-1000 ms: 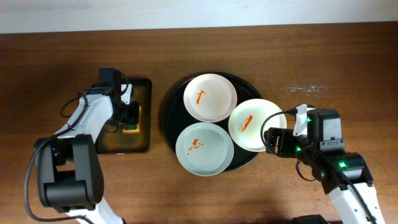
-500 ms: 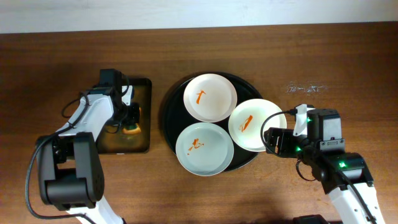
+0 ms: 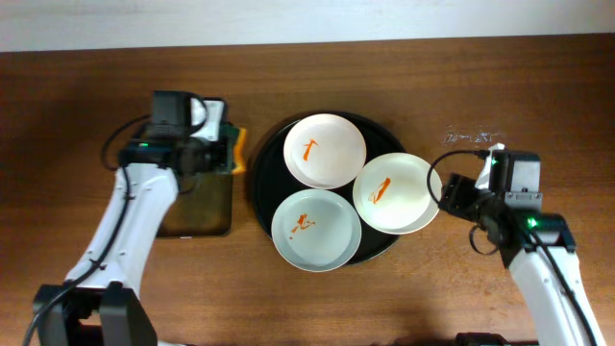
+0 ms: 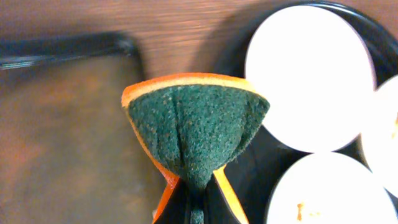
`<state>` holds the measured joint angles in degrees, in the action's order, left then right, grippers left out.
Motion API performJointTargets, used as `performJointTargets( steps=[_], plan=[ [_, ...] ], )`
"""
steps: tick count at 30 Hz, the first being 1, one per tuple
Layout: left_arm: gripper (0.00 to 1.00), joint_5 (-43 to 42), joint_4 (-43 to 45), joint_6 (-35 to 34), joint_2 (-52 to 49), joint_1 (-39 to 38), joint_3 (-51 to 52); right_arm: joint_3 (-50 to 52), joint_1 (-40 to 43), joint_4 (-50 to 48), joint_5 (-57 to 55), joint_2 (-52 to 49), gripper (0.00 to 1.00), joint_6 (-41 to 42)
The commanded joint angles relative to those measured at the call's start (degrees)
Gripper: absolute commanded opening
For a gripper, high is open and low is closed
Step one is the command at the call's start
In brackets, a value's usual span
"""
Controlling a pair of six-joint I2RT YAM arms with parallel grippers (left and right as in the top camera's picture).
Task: Clean dirty plates on tray and stack at the side
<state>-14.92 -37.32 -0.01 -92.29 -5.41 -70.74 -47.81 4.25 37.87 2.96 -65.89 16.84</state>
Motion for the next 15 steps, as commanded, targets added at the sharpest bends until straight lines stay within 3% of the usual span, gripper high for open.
performJointTargets(
  steps=[1,4,5,9,12,15],
  plan=[
    [0.01,-2.1,3.9,0.3,1.0,-7.1,-0.3,-1.1,0.7,-2.7,4.9,-8.7,0.51,0.4],
    [0.01,-2.1,7.2,0.2,1.0,-12.8,-0.3,-1.1,0.7,-6.1,11.3,-19.0,0.47,0.0],
    [0.01,-2.1,7.4,-0.4,1.0,-14.1,-0.3,-1.1,0.7,-6.7,12.0,-21.5,0.41,0.0],
    [0.01,-2.1,8.2,-1.0,1.0,-18.0,-0.3,-1.1,0.7,-7.7,13.4,-25.5,0.39,0.0],
    [0.01,-2.1,8.6,-4.7,1.0,-18.2,-0.3,-1.1,0.7,-7.5,13.4,-25.5,0.15,0.0],
    [0.00,-2.9,10.3,-8.3,0.5,-19.9,-0.3,-1.1,0.7,-7.1,17.3,-25.4,0.05,0.0]
  ],
)
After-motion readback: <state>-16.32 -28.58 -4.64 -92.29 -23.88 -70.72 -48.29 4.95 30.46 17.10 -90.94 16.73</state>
